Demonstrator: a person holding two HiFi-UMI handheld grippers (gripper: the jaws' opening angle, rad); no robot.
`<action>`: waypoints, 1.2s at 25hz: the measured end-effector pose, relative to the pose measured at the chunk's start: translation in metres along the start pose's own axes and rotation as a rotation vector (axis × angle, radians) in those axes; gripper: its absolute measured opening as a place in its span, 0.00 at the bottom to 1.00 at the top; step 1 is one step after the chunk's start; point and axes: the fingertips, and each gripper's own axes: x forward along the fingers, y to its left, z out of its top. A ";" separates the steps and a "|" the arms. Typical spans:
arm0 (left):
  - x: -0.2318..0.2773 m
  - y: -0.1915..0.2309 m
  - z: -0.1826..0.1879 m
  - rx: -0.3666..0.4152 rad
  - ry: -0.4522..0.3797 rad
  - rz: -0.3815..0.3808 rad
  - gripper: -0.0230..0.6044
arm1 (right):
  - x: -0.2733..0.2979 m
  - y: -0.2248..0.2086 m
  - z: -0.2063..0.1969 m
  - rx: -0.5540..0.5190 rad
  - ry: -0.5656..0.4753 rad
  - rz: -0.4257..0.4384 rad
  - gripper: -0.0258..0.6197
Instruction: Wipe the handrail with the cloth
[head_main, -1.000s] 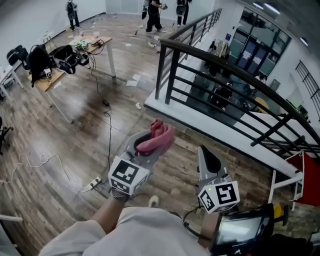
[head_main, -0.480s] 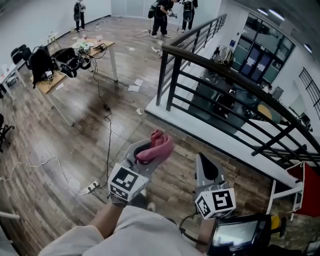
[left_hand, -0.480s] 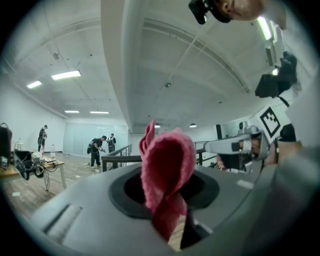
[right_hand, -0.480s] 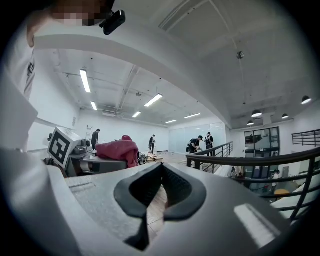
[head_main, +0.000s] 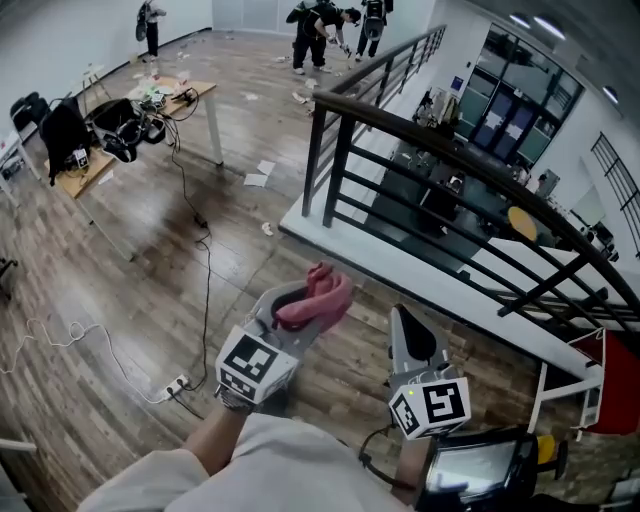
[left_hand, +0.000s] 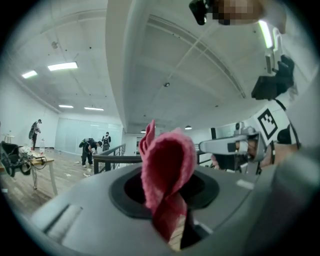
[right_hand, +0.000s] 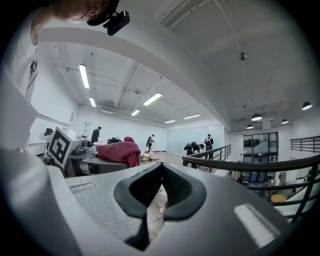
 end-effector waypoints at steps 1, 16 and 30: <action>0.005 0.006 0.003 0.007 -0.008 -0.002 0.26 | 0.008 -0.004 0.001 0.003 -0.001 0.000 0.04; 0.078 0.107 0.007 0.098 0.007 0.048 0.27 | 0.118 -0.049 0.005 0.054 -0.013 -0.027 0.04; 0.119 0.183 0.010 0.025 -0.024 0.057 0.26 | 0.200 -0.072 0.010 0.068 -0.016 -0.038 0.04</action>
